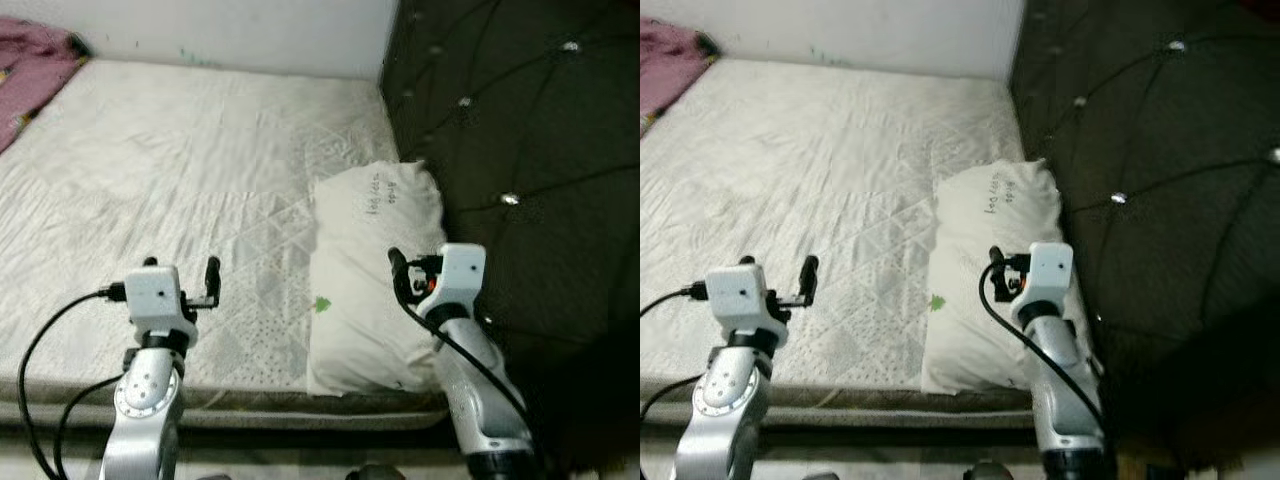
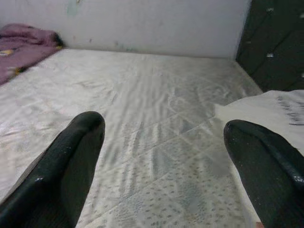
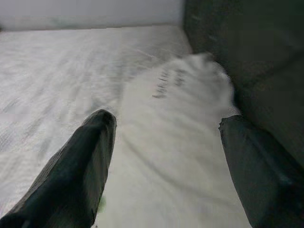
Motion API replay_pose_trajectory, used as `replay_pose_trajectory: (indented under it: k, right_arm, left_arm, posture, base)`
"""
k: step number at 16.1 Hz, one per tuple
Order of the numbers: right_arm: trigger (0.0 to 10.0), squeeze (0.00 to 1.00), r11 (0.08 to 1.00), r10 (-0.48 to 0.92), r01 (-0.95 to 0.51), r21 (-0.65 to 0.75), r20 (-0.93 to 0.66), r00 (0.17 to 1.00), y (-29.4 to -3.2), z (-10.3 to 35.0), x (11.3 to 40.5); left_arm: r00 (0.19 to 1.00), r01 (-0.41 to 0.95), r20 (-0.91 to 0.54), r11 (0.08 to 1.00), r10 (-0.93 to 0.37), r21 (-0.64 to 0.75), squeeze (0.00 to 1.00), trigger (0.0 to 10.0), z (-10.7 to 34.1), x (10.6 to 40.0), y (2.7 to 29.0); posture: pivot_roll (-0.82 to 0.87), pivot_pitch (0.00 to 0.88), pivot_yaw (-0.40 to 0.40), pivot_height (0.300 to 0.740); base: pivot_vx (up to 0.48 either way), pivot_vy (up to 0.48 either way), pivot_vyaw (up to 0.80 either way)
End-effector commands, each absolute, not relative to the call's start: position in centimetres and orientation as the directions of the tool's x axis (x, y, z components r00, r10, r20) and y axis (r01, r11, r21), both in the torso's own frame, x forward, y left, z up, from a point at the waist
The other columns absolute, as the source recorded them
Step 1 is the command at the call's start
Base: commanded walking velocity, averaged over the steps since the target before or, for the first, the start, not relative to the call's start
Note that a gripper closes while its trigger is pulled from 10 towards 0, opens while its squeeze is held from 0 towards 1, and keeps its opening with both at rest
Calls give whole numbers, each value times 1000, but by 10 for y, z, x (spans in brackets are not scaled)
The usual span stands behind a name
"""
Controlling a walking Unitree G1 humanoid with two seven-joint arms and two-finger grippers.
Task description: Clean up the room
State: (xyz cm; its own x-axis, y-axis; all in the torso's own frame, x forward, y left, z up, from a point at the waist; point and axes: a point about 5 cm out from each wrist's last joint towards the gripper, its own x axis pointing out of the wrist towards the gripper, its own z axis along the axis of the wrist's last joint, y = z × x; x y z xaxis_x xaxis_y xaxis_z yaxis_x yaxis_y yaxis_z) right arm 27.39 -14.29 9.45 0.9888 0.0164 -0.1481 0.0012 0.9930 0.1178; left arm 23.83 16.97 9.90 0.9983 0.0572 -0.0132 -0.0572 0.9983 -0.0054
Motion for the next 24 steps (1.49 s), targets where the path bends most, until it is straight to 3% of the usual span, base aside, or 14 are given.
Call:
replay_pose_trajectory:
  k: [1, 5, 9, 12, 14, 16, 18, 20, 23, 24]
  right_arm:
    - [10000, 0, 992, -23, 43, 120, -163, 986, -148, 93, 274]
    - [10000, 0, 991, -23, 43, 126, -157, 987, -147, 97, 283]
    - [10000, 0, 984, -29, 68, 166, -226, 974, -157, 88, 281]
    - [10000, 0, 1000, -19, 20, 1, -147, 989, -161, 89, 269]
    - [10000, 0, 984, 13, 0, 177, -71, 997, -162, 99, 268]
    - [10000, 0, 976, -17, 34, 214, -80, 997, -166, 99, 267]
    - [10000, 0, 986, -18, 40, 162, -135, 991, -160, 90, 265]
    - [10000, 0, 990, 19, -9, 144, -66, 998, -158, 98, 269]
    - [10000, 0, 992, -116, 118, 37, -68, 991, -171, 100, 271]
    - [10000, 0, 983, -94, 109, 150, -103, 990, -171, 98, 269]
  left_arm:
    - [999, -43, -2, 999, 43, -8, 0, 10000, 104, 241, 167]
    - [999, -49, -3, 998, 49, -26, 0, 10000, 105, 246, 168]
    - [999, -22, 24, 1000, 22, -16, 0, 10000, 108, 244, 162]
    - [999, -16, 41, 999, 18, -39, 0, 10000, 108, 240, 169]
    - [999, 8, 54, 999, -6, -32, 0, 10000, 109, 242, 167]
    - [998, 9, 60, 999, -12, 50, 0, 10000, 110, 244, 164]
    - [997, 31, 76, 999, -34, 38, 0, 10000, 111, 245, 162]
    - [996, 26, 83, 999, -28, 35, 0, 10000, 112, 245, 164]
    - [996, 25, 88, 999, -28, 36, 0, 10000, 111, 245, 164]
    - [995, 28, 92, 999, -31, 38, 0, 10000, 112, 245, 163]
  posture:
    - [85, 0, -52, 740]
    - [79, 0, -58, 740]
    - [85, 0, -73, 740]
    - [85, 0, -72, 740]
    - [78, 0, -67, 740]
    - [78, 0, -66, 740]
    - [81, 0, -66, 740]
    - [84, 0, -66, 740]
    - [83, 0, -70, 740]
    - [85, 0, -70, 740]
  base:
    - [0, 0, -800]
    - [0, 0, -800]
    - [0, 0, 0]
    - [0, 0, 0]
    - [0, 0, 0]
    - [0, 0, 0]
    - [0, 0, 0]
    - [0, 0, 0]
    - [0, 0, 0]
    - [0, 0, 0]
